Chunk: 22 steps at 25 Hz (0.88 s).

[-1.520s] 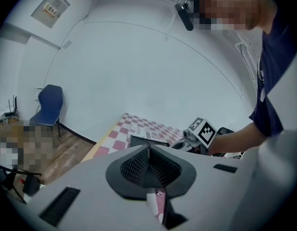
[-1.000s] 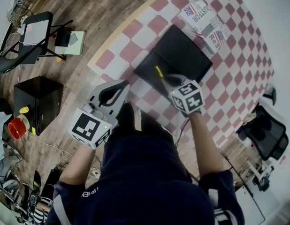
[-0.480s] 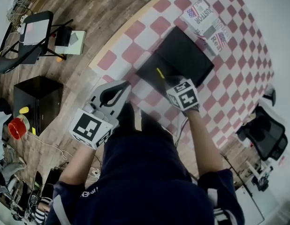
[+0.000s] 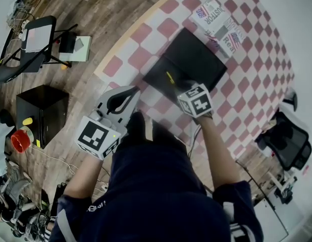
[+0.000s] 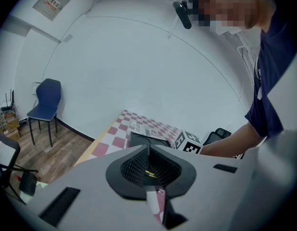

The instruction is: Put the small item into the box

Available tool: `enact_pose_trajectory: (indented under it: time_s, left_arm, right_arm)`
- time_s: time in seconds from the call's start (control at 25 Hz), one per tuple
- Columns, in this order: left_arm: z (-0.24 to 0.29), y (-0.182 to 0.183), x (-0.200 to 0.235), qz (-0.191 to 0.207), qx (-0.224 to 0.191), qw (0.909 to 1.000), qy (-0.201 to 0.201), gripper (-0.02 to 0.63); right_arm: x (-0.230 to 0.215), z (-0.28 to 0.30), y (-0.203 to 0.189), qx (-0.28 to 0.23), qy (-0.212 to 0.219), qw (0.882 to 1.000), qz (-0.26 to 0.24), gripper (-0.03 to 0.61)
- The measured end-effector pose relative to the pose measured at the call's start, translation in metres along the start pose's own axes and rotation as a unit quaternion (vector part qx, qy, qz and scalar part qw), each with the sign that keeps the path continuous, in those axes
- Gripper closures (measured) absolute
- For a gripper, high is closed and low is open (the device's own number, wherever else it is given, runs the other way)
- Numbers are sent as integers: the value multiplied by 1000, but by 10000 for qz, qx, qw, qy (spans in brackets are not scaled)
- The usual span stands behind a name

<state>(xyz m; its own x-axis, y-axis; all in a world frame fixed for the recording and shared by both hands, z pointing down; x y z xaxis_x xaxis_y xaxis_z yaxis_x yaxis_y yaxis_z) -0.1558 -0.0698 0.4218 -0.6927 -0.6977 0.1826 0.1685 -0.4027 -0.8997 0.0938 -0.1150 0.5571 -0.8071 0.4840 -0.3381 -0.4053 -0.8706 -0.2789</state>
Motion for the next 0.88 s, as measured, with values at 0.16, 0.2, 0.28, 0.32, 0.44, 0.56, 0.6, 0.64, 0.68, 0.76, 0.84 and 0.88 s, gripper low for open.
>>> enact_pose_trajectory:
  time_s: [0.16,0.2,0.28,0.32,0.44,0.56,0.6,0.64,0.68,0.76,0.84,0.88]
  left_arm:
    - [4,10,-6,122,-27,9999,-47,575]
    - [5,13,-8,165,-38,9998,-58,575]
    - [7,20,-12,248,-58,9996,-79,575]
    - [8,23,-15,285,-71,9995,-88,575]
    - [8,33,-22,405,-96,9991,-94,575]
    - [5,43,-28,544,-110,9984,-73,575]
    - [4,46,-30,579,-122,9982,-61,575]
    - [3,49,-32,612,-138,9980,-46,575]
    - [2,52,-34,647,-155,9978,-31,575]
    - [-1,59,-38,723,-180,9972,2,575]
    - [-4,65,-43,795,-206,9966,35,575]
    - [-5,67,-45,830,-224,9963,48,575]
  right_arm:
    - [2,-20,3,-320,137,9993,98,531]
    - [3,-26,4,-424,163,9989,112,531]
    - [4,-38,5,-631,204,9977,134,531]
    - [4,-45,5,-730,222,9970,144,531]
    - [5,-65,3,-1047,307,9938,208,531]
    - [5,-87,0,-1456,465,9878,301,531]
    - [5,-96,-1,-1589,502,9855,317,531]
    - [5,-104,-3,-1716,519,9833,324,531]
    - [5,-113,-4,-1840,522,9810,329,531]
    - [4,-131,-9,-2078,523,9761,353,531]
    - [4,-149,-14,-2328,524,9703,394,531]
    - [5,-158,-17,-2468,514,9668,407,531]
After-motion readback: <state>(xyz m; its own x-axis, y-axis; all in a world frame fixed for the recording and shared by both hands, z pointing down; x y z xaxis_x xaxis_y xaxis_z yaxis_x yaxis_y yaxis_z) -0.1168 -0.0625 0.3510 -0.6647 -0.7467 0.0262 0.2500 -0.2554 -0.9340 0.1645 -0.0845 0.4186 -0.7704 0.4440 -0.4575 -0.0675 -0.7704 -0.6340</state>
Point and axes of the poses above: the fingertips, and each gripper's own axes: z forward along the fingers, x to its left, y out of its top, the point moved 10 cm from there along -z, backward along the fingers, and after that the axes turned 13 degrees about z, right-handed, at the moved point
